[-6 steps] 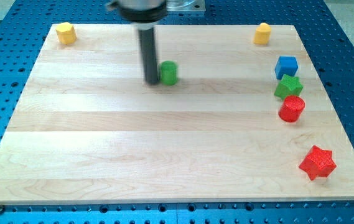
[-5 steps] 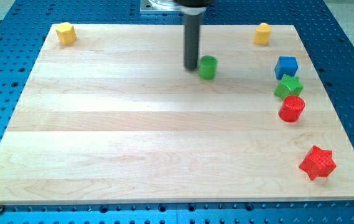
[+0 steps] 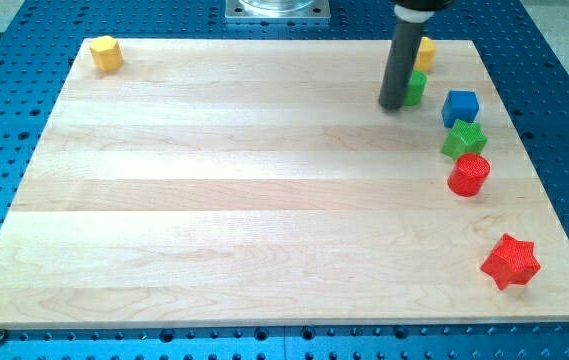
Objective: Keep green circle below heart
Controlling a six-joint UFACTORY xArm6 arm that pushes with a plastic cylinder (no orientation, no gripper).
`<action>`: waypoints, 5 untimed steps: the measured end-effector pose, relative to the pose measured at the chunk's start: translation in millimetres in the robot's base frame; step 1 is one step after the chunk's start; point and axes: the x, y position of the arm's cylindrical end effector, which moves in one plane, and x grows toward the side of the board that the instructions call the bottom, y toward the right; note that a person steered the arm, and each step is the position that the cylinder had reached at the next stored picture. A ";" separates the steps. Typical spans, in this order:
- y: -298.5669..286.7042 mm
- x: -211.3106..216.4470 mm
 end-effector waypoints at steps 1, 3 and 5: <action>-21.8 0.4; 9.8 -5.8; 19.3 -24.9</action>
